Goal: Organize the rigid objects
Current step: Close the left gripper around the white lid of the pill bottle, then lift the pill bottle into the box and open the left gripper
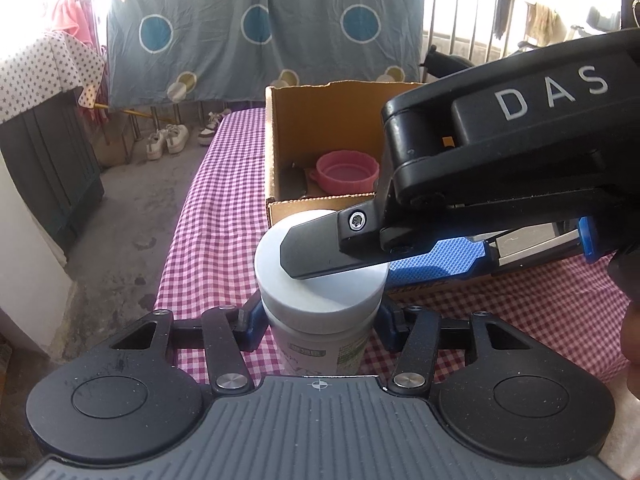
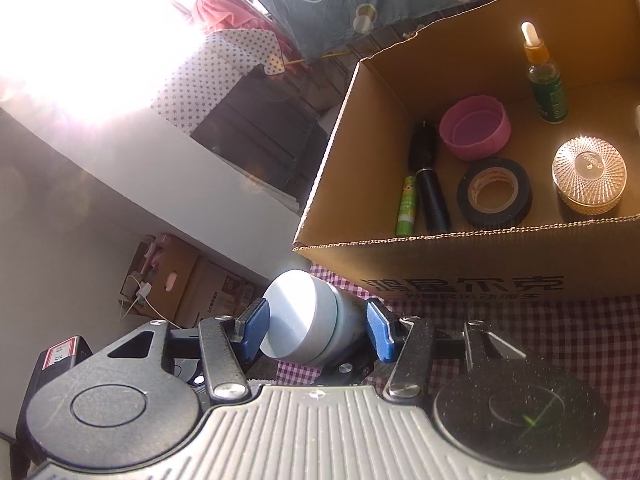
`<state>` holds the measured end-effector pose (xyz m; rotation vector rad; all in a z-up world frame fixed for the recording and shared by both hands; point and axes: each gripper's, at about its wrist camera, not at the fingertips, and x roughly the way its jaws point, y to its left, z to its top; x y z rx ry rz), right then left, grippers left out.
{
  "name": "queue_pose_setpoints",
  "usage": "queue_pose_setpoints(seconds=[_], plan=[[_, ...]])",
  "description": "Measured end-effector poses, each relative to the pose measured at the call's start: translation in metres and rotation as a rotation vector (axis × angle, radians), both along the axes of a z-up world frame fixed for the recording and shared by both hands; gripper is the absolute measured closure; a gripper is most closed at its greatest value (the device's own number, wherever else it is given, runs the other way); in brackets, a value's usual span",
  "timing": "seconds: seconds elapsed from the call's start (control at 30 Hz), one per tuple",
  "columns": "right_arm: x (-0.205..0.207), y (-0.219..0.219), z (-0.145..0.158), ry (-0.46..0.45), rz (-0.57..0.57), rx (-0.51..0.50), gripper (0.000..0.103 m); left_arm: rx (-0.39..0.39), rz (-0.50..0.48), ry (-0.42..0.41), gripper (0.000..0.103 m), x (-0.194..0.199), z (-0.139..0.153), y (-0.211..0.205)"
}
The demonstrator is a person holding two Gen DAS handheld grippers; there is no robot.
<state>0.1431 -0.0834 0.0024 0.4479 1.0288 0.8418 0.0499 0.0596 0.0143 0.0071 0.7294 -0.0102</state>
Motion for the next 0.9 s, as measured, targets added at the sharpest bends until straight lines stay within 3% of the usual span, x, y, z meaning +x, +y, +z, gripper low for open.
queue_pose_setpoints(seconds=[0.57, 0.9], plan=[[-0.036, -0.024, 0.041, -0.093, 0.003, 0.088, 0.047, 0.058, 0.002, -0.099, 0.050, -0.031, 0.039, -0.021], [-0.040, -0.059, 0.097, -0.210, -0.042, 0.134, 0.046, 0.067, -0.099, -0.205, 0.050, -0.016, 0.084, -0.046]])
